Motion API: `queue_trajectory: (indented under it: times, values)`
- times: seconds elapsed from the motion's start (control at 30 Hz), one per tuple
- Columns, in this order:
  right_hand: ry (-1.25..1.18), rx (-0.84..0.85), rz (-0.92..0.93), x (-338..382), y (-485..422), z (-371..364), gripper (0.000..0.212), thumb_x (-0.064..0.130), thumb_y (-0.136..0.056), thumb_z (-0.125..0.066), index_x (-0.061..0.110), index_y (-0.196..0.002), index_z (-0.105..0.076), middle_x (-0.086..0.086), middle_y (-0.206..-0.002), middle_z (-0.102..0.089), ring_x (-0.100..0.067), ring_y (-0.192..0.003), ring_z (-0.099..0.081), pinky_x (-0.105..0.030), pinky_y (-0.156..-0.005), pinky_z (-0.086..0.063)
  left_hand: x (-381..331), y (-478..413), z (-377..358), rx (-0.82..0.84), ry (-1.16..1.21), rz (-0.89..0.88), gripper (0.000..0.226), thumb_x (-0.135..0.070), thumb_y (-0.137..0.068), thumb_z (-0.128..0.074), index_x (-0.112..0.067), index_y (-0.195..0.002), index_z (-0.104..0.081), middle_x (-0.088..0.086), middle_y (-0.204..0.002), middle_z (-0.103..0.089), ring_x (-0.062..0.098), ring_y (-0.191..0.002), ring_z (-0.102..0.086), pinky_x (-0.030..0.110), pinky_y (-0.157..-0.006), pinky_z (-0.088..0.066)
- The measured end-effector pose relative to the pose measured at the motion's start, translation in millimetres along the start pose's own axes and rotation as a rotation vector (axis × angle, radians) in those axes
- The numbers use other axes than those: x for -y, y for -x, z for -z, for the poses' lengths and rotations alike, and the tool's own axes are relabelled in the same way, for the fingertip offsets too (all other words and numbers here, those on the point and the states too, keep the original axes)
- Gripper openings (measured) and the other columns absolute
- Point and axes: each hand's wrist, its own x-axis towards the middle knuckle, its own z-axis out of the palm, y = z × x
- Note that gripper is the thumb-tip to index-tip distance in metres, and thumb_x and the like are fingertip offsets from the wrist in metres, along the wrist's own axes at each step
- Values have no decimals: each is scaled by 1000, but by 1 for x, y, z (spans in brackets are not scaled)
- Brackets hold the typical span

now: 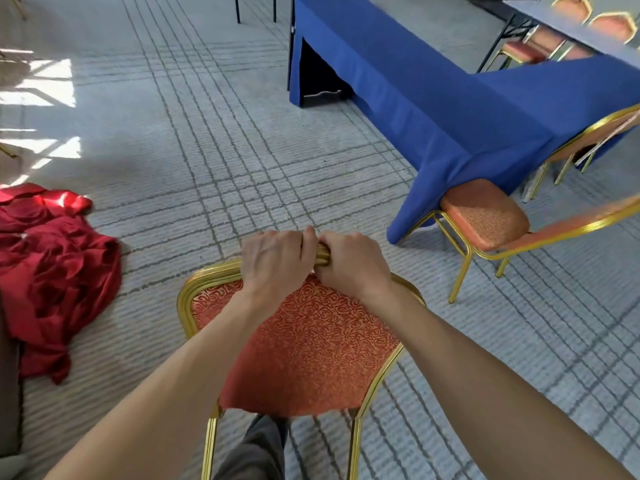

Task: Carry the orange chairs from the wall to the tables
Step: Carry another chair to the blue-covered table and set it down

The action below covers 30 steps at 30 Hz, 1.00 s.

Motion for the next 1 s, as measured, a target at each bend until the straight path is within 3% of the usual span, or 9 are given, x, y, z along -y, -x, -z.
queue_trajectory:
  times: [0.13, 0.27, 0.37, 0.5, 0.63, 0.77, 1.0]
  values:
    - [-43, 114, -67, -16, -67, 5, 10, 39, -82, -58, 29, -82, -58, 4, -78, -67, -24, -78, -63, -30, -61, -34, 7, -65, -14, 61, 147, 22, 57, -40, -101, -37, -15, -50, -46, -4, -45, -41, 16, -42, -43, 32, -51, -24]
    - [-63, 197, -120, -28, -108, 7, 17, 37, -79, -62, 29, -71, -49, 9, -64, -51, -25, -75, -60, -29, -61, -34, 13, -104, -29, 117, 184, 25, 56, -41, -99, -39, -14, -50, -47, -2, -46, -43, 17, -44, -44, 33, -50, -29]
    - [-75, 228, -167, -39, -133, 0, 13, 36, -77, -62, 26, -75, -54, 9, -65, -50, -22, -70, -55, -29, -61, -36, 17, -129, -40, 161, 203, 27, 55, -40, -97, -41, -12, -50, -46, -1, -46, -45, 17, -44, -46, 32, -48, -26]
    - [-71, 201, -168, -51, -158, -9, 14, 35, -76, -61, 24, -85, -62, 5, -76, -63, -24, -76, -61, -30, -60, -37, 20, -160, -53, 264, 228, 46, 54, -43, -96, -39, -11, -54, -50, 0, -50, -48, 16, -48, -48, 32, -50, -29]
    - [-95, 212, -196, -63, -192, -15, 7, 33, -77, -61, 27, -80, -62, 10, -65, -55, -21, -69, -60, -30, -57, -36, 25, -196, -70, 332, 283, 88, 49, -43, -95, -39, -14, -56, -46, 2, -55, -49, 19, -54, -50, 34, -53, -28]
    - [-103, 227, -207, -77, -238, -23, 11, 34, -78, -61, 26, -84, -66, 5, -70, -61, -24, -73, -62, -31, -58, -40, 31, -241, -91, 402, 270, 142, 48, -45, -95, -37, -14, -59, -48, 3, -63, -52, 26, -66, -54, 36, -61, -35]
    - [-52, 437, -53, -109, -312, 1, 27, 44, -75, -62, 22, -90, -61, 0, -81, -64, -25, -84, -65, -30, -65, -40, 24, -305, -101, 408, 278, 91, 47, -39, -96, -38, -13, -58, -42, 4, -59, -51, 22, -59, -51, 35, -54, -30]
